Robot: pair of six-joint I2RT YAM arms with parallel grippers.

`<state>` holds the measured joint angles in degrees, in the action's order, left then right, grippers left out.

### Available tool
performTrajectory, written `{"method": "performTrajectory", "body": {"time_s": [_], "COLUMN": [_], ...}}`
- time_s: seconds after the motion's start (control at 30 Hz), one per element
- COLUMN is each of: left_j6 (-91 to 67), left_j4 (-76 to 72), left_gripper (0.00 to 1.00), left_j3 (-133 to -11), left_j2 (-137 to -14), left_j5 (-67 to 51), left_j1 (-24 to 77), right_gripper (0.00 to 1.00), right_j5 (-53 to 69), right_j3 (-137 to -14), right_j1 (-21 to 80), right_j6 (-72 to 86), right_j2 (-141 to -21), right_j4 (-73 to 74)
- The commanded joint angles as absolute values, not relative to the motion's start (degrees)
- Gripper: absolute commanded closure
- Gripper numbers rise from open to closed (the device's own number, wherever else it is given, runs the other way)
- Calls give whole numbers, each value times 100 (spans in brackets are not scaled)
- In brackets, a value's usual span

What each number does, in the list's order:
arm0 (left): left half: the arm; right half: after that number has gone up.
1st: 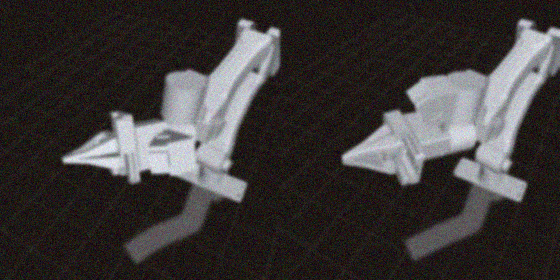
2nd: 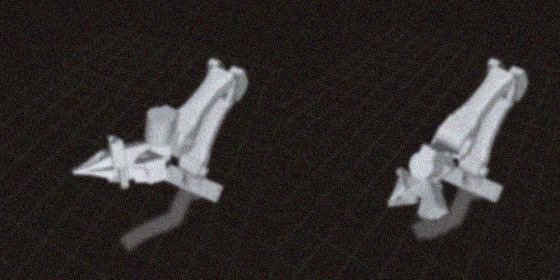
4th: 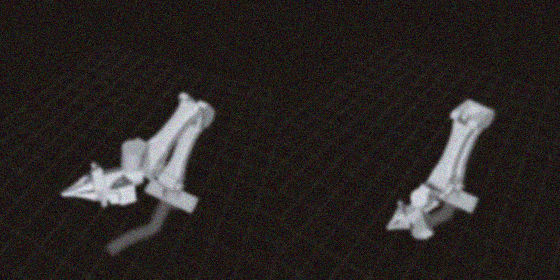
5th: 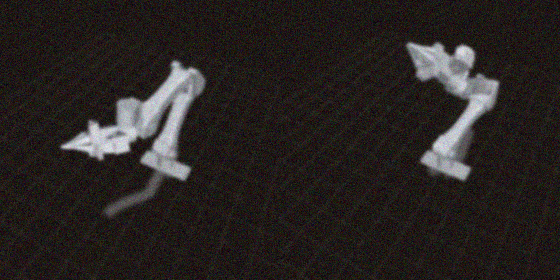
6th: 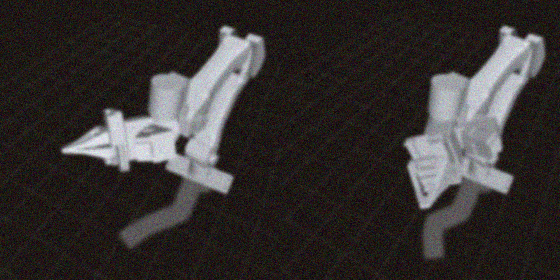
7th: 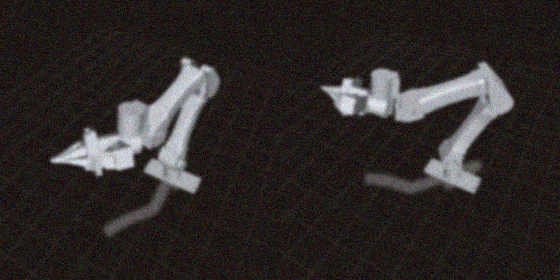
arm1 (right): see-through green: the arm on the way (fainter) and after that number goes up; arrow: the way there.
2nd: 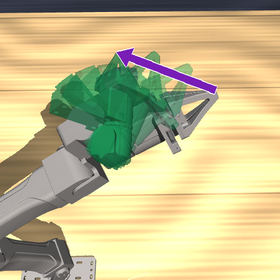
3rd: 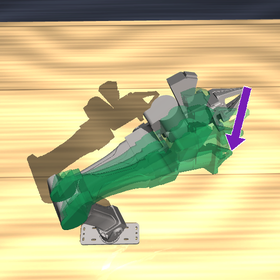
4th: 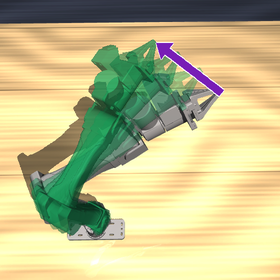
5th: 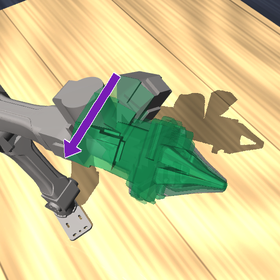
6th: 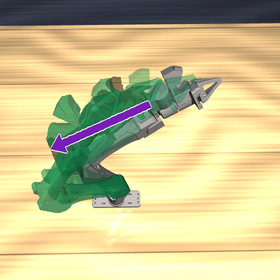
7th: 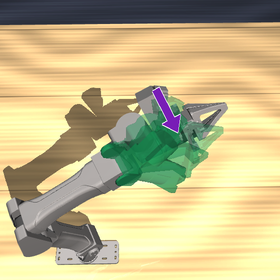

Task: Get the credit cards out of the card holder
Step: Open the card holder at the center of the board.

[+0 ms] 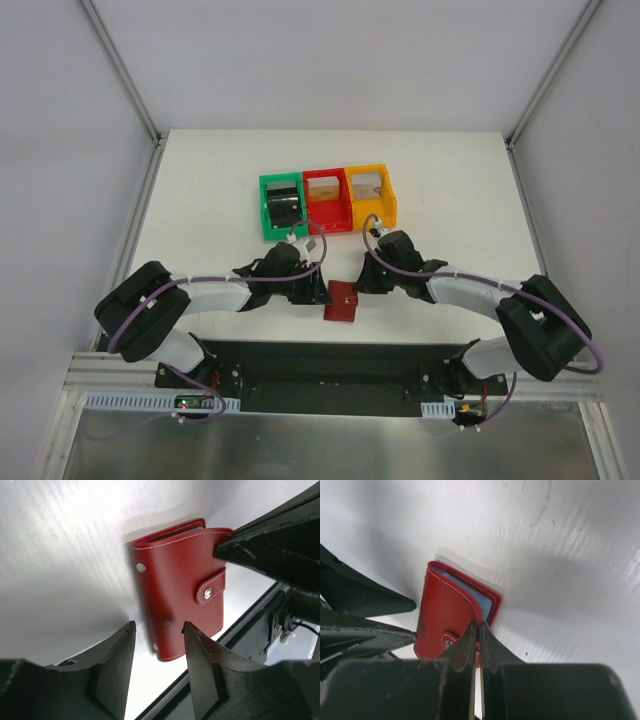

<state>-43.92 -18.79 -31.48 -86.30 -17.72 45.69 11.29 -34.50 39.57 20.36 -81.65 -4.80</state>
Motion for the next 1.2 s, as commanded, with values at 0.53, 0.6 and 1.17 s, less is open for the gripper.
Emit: {"method": "performTrajectory", "body": {"time_s": [0.53,0.6,1.17], "left_j6": [-4623,-4675,-5098], "left_j4": [-3296,-3462,-6047], "left_gripper": [40,40,40], "left_j3": [-1907,-1855,-1283], "left_j2": [-6302,-6284,-6645], "left_j5": [-2188,-2328,-3261], "left_j1": [4368,4324,4219], "right_gripper": [100,100,100], "right_j5": [2733,2856,3682], "right_j3": [-3410,-3445,-3779], "right_j1": [3630,3612,3604], "right_j6": [1766,1793,2206], "right_j2": [-6513,-6390,-5897], "right_j4": [-53,-53,-158]}}
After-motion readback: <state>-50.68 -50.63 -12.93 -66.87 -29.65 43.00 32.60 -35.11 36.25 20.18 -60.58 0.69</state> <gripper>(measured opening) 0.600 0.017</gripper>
